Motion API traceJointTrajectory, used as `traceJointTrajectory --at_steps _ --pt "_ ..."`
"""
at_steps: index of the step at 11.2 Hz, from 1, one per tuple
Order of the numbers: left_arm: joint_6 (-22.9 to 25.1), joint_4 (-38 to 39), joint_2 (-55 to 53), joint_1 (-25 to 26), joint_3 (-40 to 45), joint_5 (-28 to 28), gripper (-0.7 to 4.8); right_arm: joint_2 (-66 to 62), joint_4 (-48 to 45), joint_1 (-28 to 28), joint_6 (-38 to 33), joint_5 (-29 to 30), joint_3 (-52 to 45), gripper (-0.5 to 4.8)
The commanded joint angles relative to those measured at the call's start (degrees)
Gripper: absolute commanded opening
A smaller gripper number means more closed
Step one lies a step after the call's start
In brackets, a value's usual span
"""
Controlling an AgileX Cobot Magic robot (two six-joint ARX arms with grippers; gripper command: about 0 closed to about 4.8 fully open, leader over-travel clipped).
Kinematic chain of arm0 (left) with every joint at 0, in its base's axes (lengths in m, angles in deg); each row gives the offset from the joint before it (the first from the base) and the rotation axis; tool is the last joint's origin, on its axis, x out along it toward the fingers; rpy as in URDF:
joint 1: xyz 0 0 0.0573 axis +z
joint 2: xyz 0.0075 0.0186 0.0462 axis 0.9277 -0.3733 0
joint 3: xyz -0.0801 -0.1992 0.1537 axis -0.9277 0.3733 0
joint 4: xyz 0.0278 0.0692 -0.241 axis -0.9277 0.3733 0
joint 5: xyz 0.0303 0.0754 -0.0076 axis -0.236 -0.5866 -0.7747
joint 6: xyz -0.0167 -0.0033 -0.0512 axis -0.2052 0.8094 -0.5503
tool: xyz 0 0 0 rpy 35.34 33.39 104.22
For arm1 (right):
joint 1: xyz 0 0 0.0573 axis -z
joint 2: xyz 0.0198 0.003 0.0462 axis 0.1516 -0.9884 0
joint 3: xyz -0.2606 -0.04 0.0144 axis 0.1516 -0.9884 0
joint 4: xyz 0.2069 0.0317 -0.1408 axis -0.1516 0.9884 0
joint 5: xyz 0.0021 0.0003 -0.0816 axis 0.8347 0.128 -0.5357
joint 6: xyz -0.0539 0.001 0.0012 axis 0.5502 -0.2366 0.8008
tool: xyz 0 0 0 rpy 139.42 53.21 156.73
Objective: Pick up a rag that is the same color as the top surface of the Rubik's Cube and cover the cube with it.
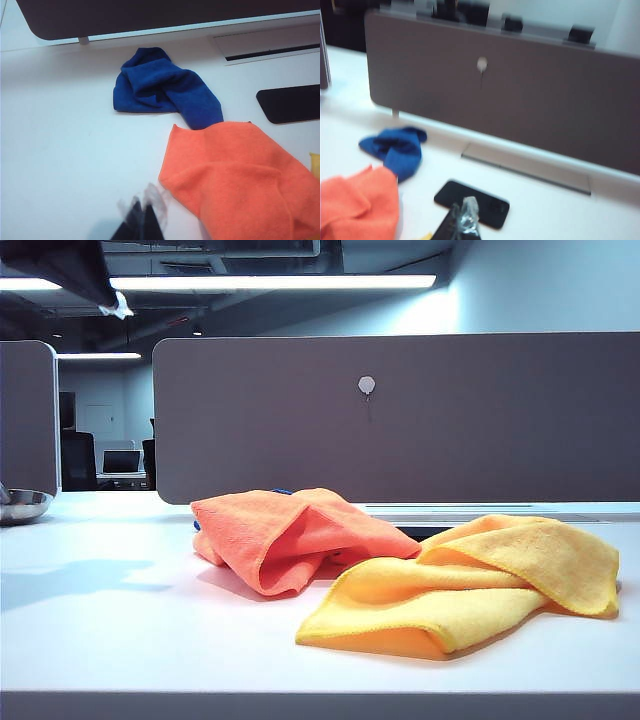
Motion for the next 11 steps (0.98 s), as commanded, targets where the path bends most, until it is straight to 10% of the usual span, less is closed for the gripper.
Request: traceJointTrajectory --at_steps 1,11 --pt "-5.3 -7.8 5.0 0.0 10.7 0.2 -0.05 12.4 -1.8 0.0 -0.1 -0.5 -7.5 -0.01" --pt "-6.9 -15.7 37.5 -0.1 40.4 -2.9 -0.05 17.0 -8.0 -0.1 -3.1 -0.2 -23.2 -0.01"
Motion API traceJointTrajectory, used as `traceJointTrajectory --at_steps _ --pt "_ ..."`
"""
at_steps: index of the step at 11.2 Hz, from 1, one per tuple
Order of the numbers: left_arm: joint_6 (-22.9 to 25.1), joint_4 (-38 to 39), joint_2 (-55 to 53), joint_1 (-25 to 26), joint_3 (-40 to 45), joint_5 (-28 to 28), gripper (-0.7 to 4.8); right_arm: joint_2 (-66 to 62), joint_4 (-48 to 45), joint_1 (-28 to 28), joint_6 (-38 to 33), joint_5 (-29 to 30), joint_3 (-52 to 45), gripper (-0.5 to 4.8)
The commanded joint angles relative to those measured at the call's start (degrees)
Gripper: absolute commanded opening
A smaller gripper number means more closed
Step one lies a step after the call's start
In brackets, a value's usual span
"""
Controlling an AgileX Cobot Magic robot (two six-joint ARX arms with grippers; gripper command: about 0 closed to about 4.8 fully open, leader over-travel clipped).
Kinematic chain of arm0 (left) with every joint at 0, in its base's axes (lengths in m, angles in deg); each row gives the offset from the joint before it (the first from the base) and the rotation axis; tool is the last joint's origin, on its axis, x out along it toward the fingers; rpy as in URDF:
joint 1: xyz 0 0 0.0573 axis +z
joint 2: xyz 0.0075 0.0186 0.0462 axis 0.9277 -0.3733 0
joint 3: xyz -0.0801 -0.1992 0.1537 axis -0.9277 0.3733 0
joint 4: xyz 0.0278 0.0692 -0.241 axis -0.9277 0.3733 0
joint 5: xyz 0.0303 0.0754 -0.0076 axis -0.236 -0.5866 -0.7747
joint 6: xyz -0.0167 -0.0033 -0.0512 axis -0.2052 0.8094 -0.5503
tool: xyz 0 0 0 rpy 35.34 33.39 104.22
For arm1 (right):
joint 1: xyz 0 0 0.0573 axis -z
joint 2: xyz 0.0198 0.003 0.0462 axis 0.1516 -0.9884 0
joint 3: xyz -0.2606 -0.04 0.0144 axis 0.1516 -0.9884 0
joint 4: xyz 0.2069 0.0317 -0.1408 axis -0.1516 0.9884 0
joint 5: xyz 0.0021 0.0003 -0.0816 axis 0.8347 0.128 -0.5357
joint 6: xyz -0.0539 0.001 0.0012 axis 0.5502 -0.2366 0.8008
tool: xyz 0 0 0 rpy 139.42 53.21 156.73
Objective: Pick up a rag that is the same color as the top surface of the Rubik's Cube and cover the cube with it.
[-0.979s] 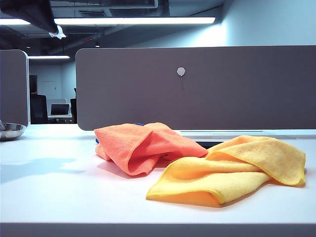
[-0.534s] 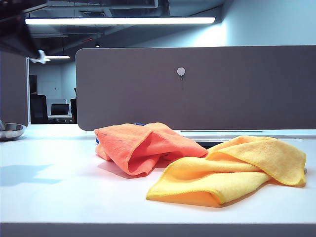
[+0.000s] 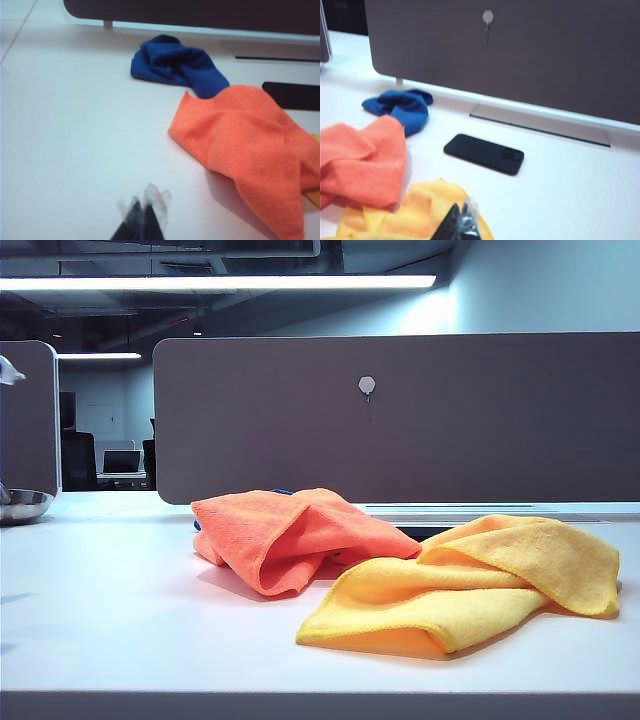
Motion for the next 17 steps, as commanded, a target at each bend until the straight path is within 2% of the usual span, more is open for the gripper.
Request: traceJointTrajectory --at_steps 1,2,3,5,6,7,8,9,10,12,14,15,17 --pt "-0.2 -0.1 5.9 0.0 2.6 -0.4 -0.05 0.1 -8.3 0.0 -0.5 -1.6 -2.6 -0.01" --pt "-0.2 0.0 7.5 0.0 3.2 -0.6 -0.05 0.1 -9.4 0.1 -0.5 -2.9 -3.1 -0.01" --pt "-0.2 2.4 11.9 0.0 4.5 -1.7 -0.05 0.1 -11.4 0.1 -0.4 -10.5 -4.5 -0.01" --pt "0.7 7.5 15.1 0.0 4.5 -2.6 -0.05 0.1 -12.3 1.4 3.0 -12.3 -4.5 -0.01" --pt "0.7 8.7 16.0 0.0 4.5 -2.6 -0.05 0.1 -12.9 4.7 3.0 -11.9 -4.5 -0.01" --pt "0.7 8.9 16.2 0.0 4.5 -2.6 -0.05 0.1 -13.9 8.9 2.9 -10.0 -4.5 -0.01" --pt "0.7 8.9 16.2 0.0 4.5 -3.0 -0.05 0.1 -15.1 17.3 -0.6 -1.6 -4.5 -0.01" --pt "0.7 8.9 16.2 0.0 4.5 -3.0 -0.05 0.1 -15.1 18.9 -1.6 0.4 -4.5 -0.01" --pt "0.7 8.9 16.2 0.0 4.5 -3.0 -0.05 0.1 -15.1 23.3 -4.2 8.4 -4.5 -0.01" --pt "0.7 8.9 16.2 0.0 4.5 -3.1 -0.05 0.1 -15.0 26.6 -8.0 15.5 -4.5 -0.01" --pt "-0.1 8.5 16.2 0.0 5.9 -6.4 -0.05 0.1 -14.8 26.8 -9.9 19.9 -4.5 -0.01" --pt "-2.1 8.2 16.2 0.0 7.2 -6.4 -0.05 0.1 -14.8 26.6 -10.0 20.8 -4.5 -0.01" --pt "-2.3 6.1 16.2 0.0 8.9 -6.4 -0.05 0.1 -14.5 23.9 -11.4 21.0 -4.5 -0.01"
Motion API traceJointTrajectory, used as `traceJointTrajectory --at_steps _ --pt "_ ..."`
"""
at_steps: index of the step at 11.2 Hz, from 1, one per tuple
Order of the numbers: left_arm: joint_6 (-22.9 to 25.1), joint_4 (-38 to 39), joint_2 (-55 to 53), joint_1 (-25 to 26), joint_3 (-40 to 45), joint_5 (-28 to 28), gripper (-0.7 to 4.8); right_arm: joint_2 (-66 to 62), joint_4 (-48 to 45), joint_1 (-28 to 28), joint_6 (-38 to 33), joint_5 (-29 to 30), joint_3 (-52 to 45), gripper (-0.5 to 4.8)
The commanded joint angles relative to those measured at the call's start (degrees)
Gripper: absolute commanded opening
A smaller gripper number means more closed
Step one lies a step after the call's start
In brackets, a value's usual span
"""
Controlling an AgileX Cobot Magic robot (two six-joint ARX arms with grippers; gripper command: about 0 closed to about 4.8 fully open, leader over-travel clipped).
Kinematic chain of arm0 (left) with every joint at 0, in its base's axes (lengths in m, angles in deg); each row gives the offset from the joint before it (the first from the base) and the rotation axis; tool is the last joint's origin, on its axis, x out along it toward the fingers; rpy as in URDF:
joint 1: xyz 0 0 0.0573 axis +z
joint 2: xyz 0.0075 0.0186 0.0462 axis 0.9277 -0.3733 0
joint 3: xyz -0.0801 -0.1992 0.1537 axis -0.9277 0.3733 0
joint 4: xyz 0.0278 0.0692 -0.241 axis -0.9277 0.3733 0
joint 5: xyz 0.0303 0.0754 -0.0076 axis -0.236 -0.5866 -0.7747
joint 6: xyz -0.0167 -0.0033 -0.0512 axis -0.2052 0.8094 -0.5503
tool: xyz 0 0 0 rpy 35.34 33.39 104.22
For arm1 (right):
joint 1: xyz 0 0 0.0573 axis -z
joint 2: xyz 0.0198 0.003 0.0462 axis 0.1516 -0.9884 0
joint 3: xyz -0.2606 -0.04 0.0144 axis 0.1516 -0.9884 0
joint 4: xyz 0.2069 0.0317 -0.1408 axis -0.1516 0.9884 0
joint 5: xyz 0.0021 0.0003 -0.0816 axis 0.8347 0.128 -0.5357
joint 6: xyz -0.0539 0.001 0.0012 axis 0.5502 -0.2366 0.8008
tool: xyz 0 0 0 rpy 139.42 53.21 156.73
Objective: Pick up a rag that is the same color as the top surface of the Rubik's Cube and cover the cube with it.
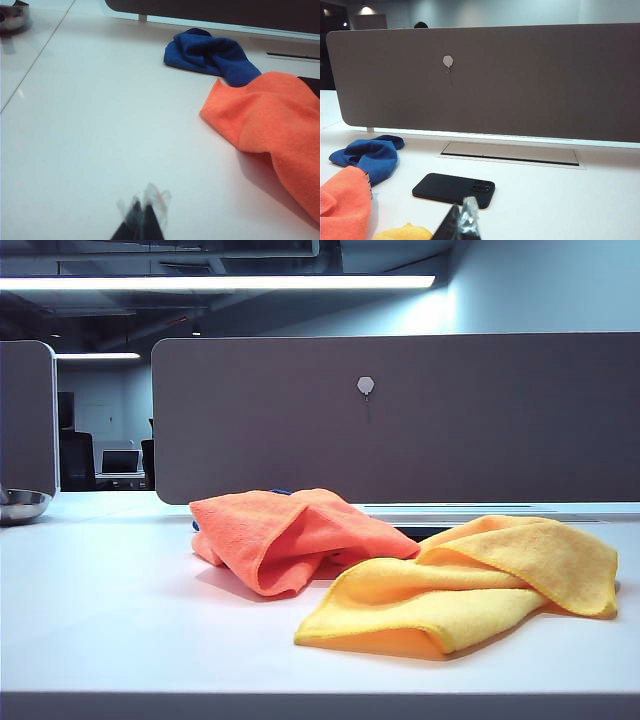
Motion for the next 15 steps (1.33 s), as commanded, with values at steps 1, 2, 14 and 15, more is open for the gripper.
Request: traceJointTrajectory --at_steps 1,2,14,15 --pt "-0.7 -4.4 0.0 0.0 2.5 -0.2 -0.05 0.0 0.5 -5.3 -1.6 -0.4 0.1 -0.01" --pt "-0.1 -5.5 0.0 0.0 4.0 -0.2 -0.05 0.0 2.2 -9.0 -0.9 -3.5 0.0 -0.01" --pt "-0.7 -10.8 13.4 0.1 11.5 1.4 -0.05 0.0 -1.4 -13.6 -0.7 -5.5 -1.3 -0.01" --pt "-0.3 -10.8 13.4 0.1 11.4 4.1 -0.05 0.0 -1.6 -13.7 -0.7 -5.4 -1.3 -0.01"
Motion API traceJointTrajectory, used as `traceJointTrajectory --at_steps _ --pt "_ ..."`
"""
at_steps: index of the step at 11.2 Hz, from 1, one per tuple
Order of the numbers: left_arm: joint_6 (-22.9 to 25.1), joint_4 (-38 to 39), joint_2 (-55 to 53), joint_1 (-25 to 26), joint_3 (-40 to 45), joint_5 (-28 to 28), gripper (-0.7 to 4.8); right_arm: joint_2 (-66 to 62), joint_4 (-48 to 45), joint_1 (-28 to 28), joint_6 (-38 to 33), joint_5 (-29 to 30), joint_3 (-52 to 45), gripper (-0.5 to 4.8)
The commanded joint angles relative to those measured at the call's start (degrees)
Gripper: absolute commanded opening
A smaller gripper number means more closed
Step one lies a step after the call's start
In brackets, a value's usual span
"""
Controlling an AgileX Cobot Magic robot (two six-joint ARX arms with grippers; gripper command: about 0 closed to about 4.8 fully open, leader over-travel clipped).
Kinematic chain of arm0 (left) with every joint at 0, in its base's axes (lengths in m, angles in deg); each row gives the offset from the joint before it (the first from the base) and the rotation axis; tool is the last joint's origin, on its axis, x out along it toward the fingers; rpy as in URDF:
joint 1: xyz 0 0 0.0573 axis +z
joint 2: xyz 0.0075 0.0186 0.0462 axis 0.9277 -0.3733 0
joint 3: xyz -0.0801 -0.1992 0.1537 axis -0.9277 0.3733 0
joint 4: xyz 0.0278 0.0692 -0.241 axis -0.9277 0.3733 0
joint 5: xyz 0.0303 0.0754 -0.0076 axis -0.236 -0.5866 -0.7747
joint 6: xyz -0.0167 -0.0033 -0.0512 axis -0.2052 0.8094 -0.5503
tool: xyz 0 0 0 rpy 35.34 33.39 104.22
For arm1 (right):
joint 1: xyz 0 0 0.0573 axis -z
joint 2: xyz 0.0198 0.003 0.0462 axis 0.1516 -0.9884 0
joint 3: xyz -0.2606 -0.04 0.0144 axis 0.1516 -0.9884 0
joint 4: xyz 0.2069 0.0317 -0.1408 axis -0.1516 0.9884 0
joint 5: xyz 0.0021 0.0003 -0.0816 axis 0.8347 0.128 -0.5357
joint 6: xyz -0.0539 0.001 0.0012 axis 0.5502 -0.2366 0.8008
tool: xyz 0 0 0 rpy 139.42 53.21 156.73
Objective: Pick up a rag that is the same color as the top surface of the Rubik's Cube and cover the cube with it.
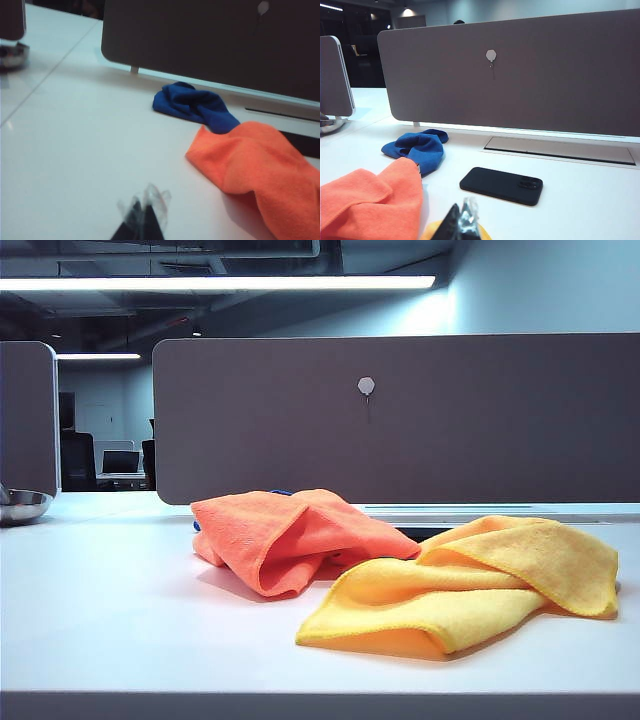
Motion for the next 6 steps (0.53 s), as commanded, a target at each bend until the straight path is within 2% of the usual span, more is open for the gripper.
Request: traceJointTrajectory --at_steps 1,3,4,5,6 --pt "7.0 -1.7 -0.2 0.1 -1.0 3.8 -0.05 0.1 -3.9 0.0 2.6 0.1 0.2 -0.01" --pt "12.9 -2.7 -0.2 0.1 -1.0 3.0 -0.05 0.0 -5.1 0.1 5.9 -0.4 0.2 -0.01" --pt "13.0 -2.3 -0.2 0.1 -0.9 1.7 -0.05 0.1 -4.9 0.0 8.3 -1.3 0.2 -0.01" --pt "13.2 -1.7 -0.2 0.1 -0.8 -2.9 -0.05 0.0 -4.8 0.0 10.6 -3.7 0.2 -0.01" --pt "14.4 -1.5 -0.2 0.1 -0.8 -2.9 -0.05 0.1 -3.9 0.0 12.1 -5.1 0.2 -0.01"
